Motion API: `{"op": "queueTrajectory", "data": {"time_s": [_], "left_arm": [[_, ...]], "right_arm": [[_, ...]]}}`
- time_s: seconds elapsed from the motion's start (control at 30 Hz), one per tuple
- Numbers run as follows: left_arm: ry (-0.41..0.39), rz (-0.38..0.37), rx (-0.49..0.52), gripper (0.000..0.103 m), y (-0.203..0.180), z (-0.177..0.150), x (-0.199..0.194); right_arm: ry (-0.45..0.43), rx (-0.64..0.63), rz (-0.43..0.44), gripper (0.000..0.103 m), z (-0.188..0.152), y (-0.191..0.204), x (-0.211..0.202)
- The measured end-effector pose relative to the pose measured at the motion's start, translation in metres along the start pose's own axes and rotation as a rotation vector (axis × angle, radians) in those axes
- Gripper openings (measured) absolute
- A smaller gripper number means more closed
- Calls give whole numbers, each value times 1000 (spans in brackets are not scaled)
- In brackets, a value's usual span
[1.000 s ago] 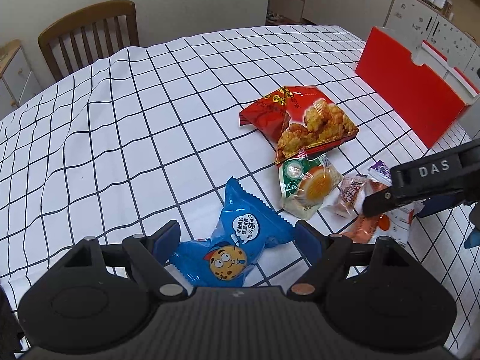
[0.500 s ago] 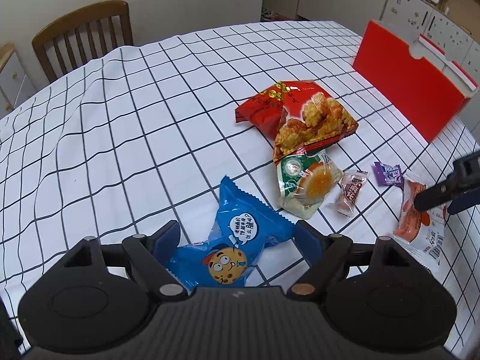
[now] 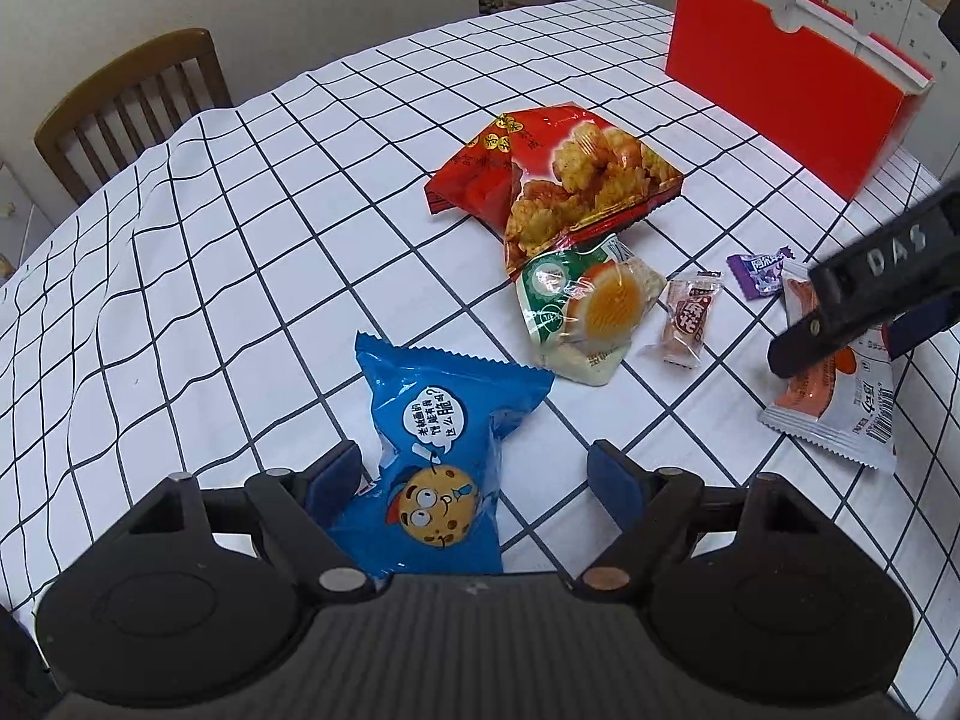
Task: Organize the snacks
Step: 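Grasp the blue cookie packet with the left tool while the right tool grasps the white-orange sausage packet, then carry the blue packet and sausage packet with both tools over the shoebox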
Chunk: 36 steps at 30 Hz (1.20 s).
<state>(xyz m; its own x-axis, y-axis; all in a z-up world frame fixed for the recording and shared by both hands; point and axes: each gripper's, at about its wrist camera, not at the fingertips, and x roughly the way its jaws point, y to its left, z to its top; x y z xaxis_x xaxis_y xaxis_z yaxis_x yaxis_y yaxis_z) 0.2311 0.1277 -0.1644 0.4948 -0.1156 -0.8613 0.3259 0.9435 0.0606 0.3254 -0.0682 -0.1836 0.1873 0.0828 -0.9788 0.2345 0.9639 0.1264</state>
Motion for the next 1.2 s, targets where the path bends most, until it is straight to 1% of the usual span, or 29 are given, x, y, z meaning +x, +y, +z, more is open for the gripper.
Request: {"op": "queueTrajectory", "data": {"time_s": [0.13,0.2,0.3,0.33,0.4,0.53,0.63,0.67,0.8,1.03,1.2], "left_arm": [[7,14,-13,65,0,0,1],[6,19,-26,62,0,0,1],[7,21,-60,51,2,0,0],[8,26,-72,47,3,0,0],[10,31,-99,43,4,0,0],[12,33,-154,40,5,-1,-2],[20,39,-176,36,2,-2,-5],[24,39,-184,35,0,-3,-6],[37,43,-221,34,-7,-7,-9],[59,22,-292,34,-22,-14,-19],[61,32,-333,34,-36,-17,-33]], "right_arm": [[-20,-90,-13,90,-6,7,1],[-28,-140,-14,86,-9,9,0],[-44,-221,-10,76,-20,10,-4],[-51,-248,-8,70,-24,8,-6],[-59,-285,-2,68,-29,4,-8],[-78,-336,0,60,-39,-5,-12],[-92,-368,11,57,-38,-8,-17],[-98,-378,14,57,-40,-13,-26],[-122,-422,31,55,-40,-21,-33],[-154,-453,73,53,-42,-41,-51],[-171,-475,117,53,-43,-55,-68]]}}
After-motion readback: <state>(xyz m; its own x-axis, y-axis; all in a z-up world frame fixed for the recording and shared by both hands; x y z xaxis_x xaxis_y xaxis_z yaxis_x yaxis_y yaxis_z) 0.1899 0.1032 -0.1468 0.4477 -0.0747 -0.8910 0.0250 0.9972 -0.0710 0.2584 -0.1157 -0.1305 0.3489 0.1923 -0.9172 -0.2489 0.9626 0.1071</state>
